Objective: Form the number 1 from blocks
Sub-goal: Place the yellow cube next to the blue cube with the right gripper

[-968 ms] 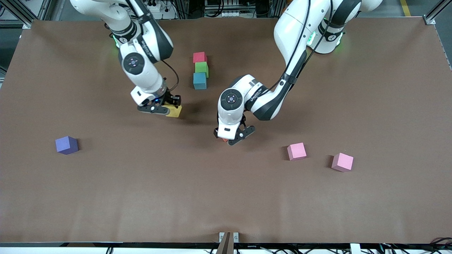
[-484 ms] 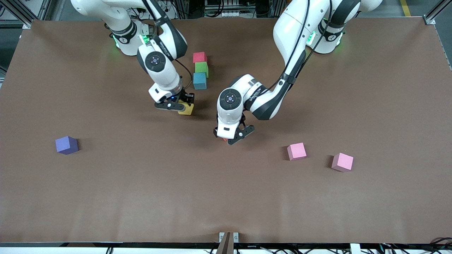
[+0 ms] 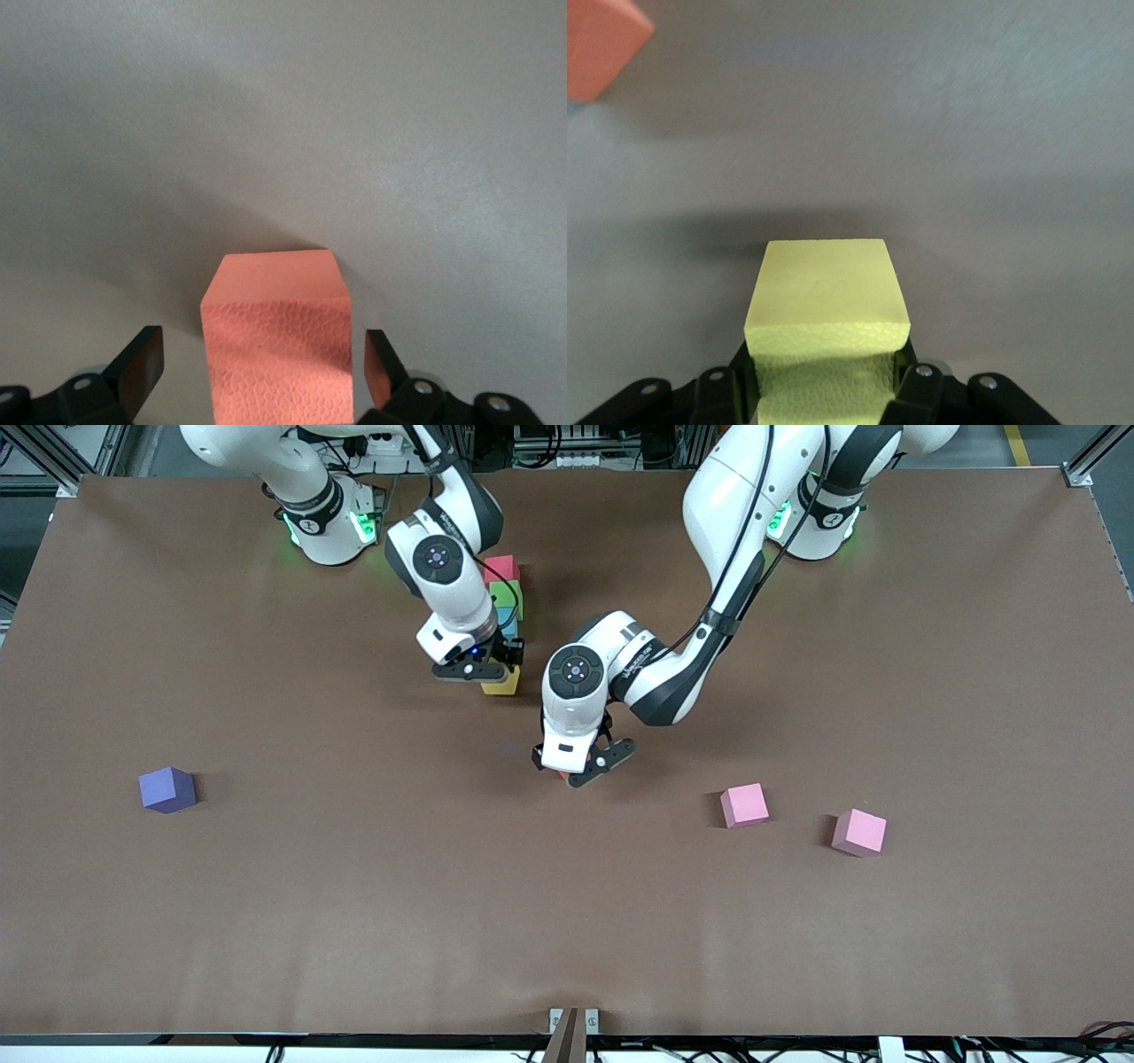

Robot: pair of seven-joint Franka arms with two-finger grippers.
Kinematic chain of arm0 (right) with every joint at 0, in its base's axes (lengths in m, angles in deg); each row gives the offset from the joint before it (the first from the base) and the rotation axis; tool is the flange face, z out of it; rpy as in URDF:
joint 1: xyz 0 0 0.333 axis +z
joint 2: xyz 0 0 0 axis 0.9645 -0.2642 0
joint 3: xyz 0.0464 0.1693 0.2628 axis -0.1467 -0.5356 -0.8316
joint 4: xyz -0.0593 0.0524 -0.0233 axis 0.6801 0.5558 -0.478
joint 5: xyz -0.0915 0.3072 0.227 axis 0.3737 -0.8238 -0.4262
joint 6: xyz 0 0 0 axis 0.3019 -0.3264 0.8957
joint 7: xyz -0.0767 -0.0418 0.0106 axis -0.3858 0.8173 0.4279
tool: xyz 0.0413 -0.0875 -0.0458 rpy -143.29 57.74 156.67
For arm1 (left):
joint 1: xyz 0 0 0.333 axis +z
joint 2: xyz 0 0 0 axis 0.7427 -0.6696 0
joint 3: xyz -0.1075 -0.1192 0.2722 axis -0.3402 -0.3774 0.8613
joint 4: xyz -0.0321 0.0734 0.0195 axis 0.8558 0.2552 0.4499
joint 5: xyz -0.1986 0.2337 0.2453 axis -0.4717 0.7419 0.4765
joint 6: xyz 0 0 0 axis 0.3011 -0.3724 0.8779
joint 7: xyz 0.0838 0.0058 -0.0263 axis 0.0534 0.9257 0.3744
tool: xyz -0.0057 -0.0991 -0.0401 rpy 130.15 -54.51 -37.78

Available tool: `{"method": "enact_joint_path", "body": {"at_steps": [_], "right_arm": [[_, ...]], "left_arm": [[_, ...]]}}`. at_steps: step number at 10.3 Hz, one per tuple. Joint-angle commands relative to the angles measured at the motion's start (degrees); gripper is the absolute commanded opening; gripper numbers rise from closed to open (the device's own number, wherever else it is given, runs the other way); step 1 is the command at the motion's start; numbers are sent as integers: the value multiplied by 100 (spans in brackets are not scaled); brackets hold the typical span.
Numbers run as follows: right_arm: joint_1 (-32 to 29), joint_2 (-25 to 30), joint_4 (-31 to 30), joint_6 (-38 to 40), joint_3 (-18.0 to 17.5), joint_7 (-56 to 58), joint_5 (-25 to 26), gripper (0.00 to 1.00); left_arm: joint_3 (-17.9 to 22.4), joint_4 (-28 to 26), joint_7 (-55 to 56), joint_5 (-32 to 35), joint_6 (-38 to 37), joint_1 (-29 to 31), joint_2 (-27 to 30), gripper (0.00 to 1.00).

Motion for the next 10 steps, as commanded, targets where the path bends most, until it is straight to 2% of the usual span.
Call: {"method": "enact_joint_path", "body": {"at_steps": [1,2,3,4,5,10], "right_arm": [[30,-37,8,-14,-152,-141,-82,59],[22,-28,-44,4,-197,-176,-82,59],[22,-19,-97,4,-232,-228,-82,59],[22,-2,-132,13,-232,-229,-82,59],[22,7,-158,22,-232,-229,-82,59],[30,16,-282,30,-241,-229,-73,59]], "left_arm": [[59,58,142,58,182,-80,-163,100],[68,58,125,58,218,-80,-189,100],[68,58,107,101,218,-80,-189,95],[68,49,72,128,218,-71,-189,31],[68,40,-15,189,218,-71,-189,0],[68,40,-42,313,218,-124,-181,0]]}}
